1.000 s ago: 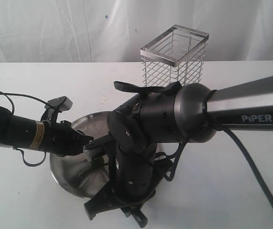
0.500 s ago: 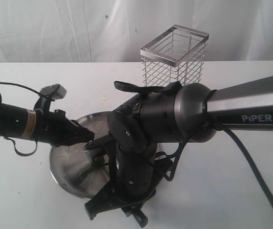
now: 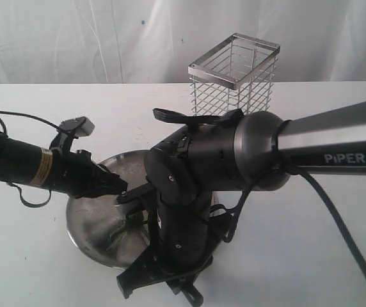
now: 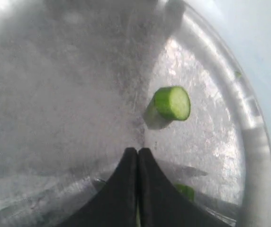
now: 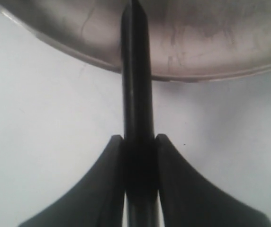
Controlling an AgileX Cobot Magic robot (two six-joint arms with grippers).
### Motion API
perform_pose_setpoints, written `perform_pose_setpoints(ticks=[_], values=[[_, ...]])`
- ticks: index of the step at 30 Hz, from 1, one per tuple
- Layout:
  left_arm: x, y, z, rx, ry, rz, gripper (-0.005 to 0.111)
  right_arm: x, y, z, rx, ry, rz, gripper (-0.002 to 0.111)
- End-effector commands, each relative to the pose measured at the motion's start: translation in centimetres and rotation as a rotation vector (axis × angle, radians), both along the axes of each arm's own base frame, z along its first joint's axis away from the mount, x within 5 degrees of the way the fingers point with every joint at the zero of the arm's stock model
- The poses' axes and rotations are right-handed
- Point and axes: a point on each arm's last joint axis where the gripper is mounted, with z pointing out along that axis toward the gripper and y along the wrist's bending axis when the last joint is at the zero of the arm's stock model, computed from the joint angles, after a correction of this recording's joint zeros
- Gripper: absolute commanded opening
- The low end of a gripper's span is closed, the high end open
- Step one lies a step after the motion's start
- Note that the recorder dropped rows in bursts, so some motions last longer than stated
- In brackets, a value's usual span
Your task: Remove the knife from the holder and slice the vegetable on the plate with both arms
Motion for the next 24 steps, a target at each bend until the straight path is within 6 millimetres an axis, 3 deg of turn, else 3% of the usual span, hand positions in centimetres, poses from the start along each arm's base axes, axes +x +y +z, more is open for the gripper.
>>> perform_pose_setpoints(ticks=[1,17,24], values=[[-0.1,0.7,2.4,0.02,-0.057,0.023,0.0,-0.1,-0.2,0.2,-0.027,0.011,0.01,0.0],[-0.8,0.3,2.1,0.012,-0.034,0.009,0.0,1.3,1.1,1.2,0.05,-0.085,0.023,0.0],[-0.8,0.3,2.1,0.012,-0.034,0.009,0.0,2.1,1.9,-0.1,0.023,-0.085,0.035,0.0]])
